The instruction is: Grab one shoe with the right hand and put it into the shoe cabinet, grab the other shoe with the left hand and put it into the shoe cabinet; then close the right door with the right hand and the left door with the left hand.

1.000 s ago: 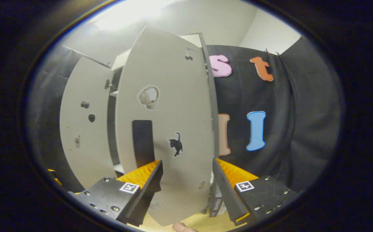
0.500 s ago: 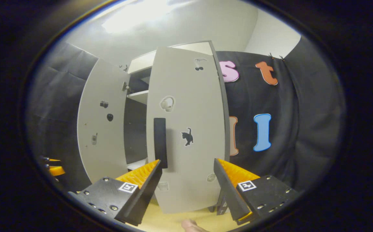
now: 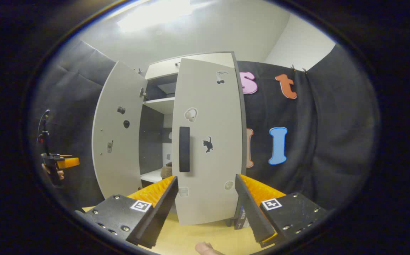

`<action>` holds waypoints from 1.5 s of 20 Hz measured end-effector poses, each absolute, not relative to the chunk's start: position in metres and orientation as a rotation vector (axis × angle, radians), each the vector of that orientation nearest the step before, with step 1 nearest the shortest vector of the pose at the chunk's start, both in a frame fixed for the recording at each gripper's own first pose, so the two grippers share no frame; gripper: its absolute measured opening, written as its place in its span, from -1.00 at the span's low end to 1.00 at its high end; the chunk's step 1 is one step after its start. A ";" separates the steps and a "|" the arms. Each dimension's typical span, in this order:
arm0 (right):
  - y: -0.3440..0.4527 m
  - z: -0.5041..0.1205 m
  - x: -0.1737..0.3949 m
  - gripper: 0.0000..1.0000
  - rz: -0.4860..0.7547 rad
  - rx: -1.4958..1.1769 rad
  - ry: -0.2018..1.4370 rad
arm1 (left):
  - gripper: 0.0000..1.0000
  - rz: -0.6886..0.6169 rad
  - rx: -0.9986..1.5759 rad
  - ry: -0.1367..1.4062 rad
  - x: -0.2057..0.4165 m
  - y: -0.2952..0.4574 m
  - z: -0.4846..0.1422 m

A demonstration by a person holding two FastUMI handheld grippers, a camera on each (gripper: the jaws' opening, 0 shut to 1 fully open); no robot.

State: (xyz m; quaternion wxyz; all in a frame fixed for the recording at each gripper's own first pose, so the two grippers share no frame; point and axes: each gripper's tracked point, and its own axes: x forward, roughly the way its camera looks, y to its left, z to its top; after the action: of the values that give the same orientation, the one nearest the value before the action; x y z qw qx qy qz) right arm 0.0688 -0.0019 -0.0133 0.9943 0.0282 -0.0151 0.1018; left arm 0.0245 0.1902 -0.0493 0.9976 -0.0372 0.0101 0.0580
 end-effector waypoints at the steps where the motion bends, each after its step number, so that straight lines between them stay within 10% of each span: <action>1: 0.008 -0.015 0.062 0.89 0.237 0.074 -0.030 | 0.93 0.117 -0.071 0.014 0.030 0.199 -0.046; 30: 0.029 -0.053 0.003 0.87 0.249 0.188 -0.020 | 0.88 0.043 -0.027 0.033 0.121 0.164 0.001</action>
State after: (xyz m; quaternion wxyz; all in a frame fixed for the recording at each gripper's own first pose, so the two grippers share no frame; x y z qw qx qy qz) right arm 0.0028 0.0293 -0.0534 0.9878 0.0935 -0.0099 0.1238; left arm 0.1211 0.1644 0.0013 0.9995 -0.0134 0.0165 0.0213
